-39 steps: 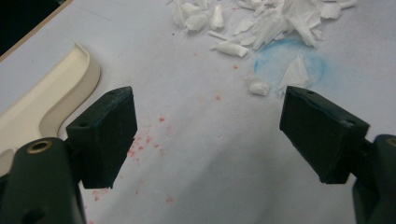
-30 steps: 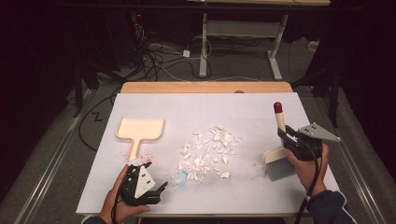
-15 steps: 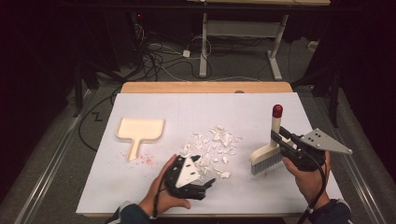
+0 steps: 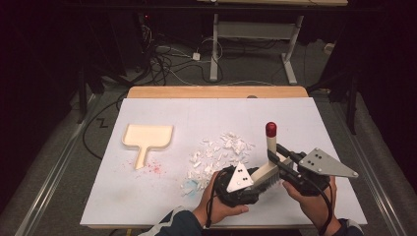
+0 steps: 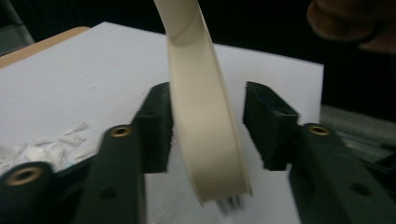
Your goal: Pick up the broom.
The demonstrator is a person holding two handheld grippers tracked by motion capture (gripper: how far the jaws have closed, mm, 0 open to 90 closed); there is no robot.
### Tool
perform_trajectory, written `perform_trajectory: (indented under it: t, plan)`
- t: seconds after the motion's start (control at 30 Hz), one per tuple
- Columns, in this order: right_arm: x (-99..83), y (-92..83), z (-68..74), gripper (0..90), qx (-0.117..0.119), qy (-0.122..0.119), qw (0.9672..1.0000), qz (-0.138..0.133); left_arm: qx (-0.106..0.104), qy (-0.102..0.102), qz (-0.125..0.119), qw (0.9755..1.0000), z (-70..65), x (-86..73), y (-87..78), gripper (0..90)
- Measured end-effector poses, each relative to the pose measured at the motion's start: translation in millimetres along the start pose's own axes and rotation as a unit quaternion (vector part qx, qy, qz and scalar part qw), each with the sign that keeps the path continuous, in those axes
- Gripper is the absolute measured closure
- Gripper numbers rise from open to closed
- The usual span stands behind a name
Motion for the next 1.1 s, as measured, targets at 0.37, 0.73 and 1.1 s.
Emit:
perform_trajectory:
  t: [0.37, 0.73, 1.1]
  plan:
    - [0.3, 0.9, 10.1, 70.4, 0.035, 0.005, 0.9994, -0.005, -0.025, -0.011, 0.019, 0.9995, 17.3, -8.6, -16.4, 65.1]
    - [-10.7, -11.6, 2.0, 44.5, 0.147, -0.078, 0.9851, 0.045, -0.073, 0.052, 0.053, 0.9946, 21.4, -15.2, -48.8, 65.2]
    - [-66.3, 20.6, 5.1, 34.3, 0.239, -0.102, 0.9482, 0.183, -0.124, 0.074, 0.044, 0.9885, 12.0, -13.6, -57.7, 65.1]
Point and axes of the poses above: each handheld gripper's, and its own axes: y roughly forward along the jaws, x roughly out of its top, z roughly to its left, the point moved 7 cm from there along y, roughly forward along the jaws, and after that the axes turned 11 degrees about y, right-handed, at the moved point
